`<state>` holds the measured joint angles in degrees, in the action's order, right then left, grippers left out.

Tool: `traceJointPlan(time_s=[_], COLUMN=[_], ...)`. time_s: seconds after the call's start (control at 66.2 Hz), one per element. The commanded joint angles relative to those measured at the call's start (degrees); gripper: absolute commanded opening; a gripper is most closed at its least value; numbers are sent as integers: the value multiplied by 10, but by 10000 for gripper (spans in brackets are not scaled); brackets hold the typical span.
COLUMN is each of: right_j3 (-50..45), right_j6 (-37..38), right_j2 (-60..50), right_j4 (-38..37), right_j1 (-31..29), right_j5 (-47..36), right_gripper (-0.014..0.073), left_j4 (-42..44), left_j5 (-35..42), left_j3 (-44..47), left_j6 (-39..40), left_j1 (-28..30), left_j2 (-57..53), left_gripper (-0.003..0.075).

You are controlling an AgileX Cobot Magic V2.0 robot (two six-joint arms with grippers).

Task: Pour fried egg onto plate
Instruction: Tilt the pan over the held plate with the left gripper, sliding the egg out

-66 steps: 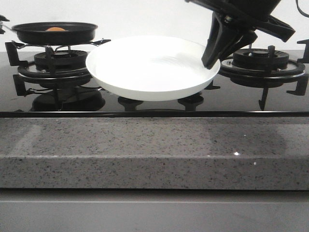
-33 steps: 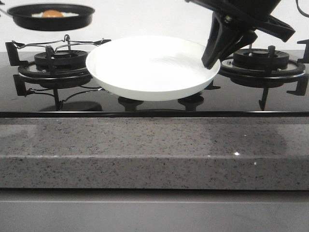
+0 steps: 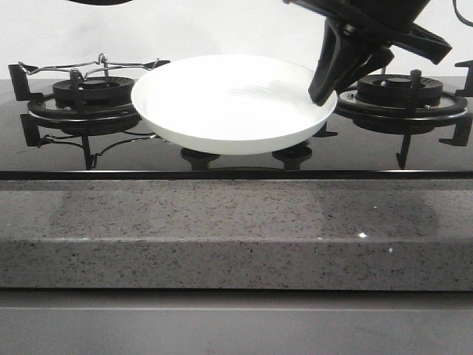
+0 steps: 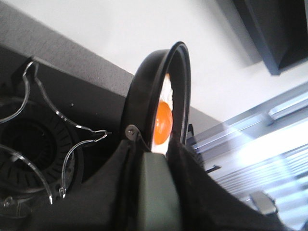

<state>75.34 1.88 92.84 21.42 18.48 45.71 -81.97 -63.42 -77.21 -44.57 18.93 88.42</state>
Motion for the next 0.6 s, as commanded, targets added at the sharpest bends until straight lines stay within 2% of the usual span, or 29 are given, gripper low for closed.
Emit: traceJointPlan(time_s=[0.0, 0.272, 0.332, 0.589], right_j3=[15, 15, 15, 15], right_j6=[-8, -8, -8, -8], right_j2=[-22, -22, -22, -22], right_j4=[6, 6, 6, 6], right_j1=[-1, -1, -1, -1], right_j5=[-22, -22, -22, -22], right_gripper=[-66, -66, -66, -66], left_j4=[-28, 46, 71, 165], left_j5=[25, 124, 150, 240], left_j3=[-17, -17, -17, -17], left_j6=[-24, -102, -130, -268], left_j1=[-26, -143, -192, -324], left_j2=[-51, -100, -104, -106], left_gripper=[-20, -20, -20, -20])
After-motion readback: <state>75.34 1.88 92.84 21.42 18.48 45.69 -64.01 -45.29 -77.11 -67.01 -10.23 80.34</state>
